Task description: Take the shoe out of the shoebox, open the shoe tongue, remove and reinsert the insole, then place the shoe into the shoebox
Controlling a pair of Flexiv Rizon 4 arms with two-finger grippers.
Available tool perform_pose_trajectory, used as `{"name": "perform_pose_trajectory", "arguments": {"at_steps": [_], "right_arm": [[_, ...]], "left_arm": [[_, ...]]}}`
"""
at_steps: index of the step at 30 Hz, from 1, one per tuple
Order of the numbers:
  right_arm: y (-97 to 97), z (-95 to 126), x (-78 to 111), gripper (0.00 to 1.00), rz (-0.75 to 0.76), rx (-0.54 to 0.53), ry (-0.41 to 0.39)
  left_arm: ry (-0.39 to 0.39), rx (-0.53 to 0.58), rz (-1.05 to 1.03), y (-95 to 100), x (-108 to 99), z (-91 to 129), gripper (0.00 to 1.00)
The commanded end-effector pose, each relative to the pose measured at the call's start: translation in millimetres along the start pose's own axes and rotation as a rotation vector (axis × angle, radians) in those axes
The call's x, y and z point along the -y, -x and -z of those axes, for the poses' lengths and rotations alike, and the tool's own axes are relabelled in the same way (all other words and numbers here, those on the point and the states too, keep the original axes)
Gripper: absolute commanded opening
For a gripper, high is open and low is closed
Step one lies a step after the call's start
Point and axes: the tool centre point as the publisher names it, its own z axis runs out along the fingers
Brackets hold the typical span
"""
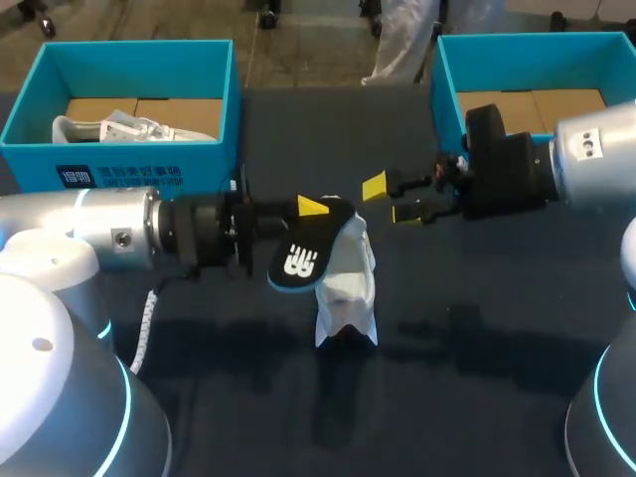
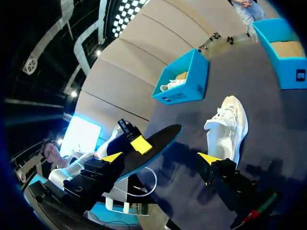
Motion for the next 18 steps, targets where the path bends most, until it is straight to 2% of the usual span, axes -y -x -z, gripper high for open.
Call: {"name": "perform_pose_trajectory", "arguments": {"at_steps": [1, 4, 5, 9, 12, 13, 18], "right_arm": [[-0.7, -0.7, 1.4, 1.0, -0.001, 0.003, 0.003], [-0.7, -0.7, 1.4, 1.0, -0.001, 0.003, 0.003], [1.7, -0.6, 1.6, 1.0, 0.076, 0.003, 0.027], [6.4, 5.1, 4.8, 1.0, 0.23, 0.027, 0.077], [9.5, 7.6, 6.3, 1.0, 0.305, 0.059, 0.073], [11.2, 9.1, 6.7, 1.0, 0.378, 0.08, 0.066], [12.9, 8.3, 5.4, 1.0, 0.54, 0.146, -0.002]], "left_arm": [[-0.002, -0.035, 0.055, -1.3, 8.2, 5.0, 0.0], [-0.012, -0.05, 0.066, -3.9, 9.6, 6.7, 0.0], [-0.013, -0.059, 0.085, -5.0, 10.1, 8.3, 0.0], [-0.022, -0.074, 0.13, -7.5, 13.0, 13.2, 0.0], [-0.026, -0.082, 0.136, -9.8, 13.4, 15.6, 0.0], [-0.026, -0.082, 0.136, -9.8, 13.4, 15.6, 0.0], [-0.026, -0.082, 0.136, -9.8, 13.4, 15.6, 0.0]]}}
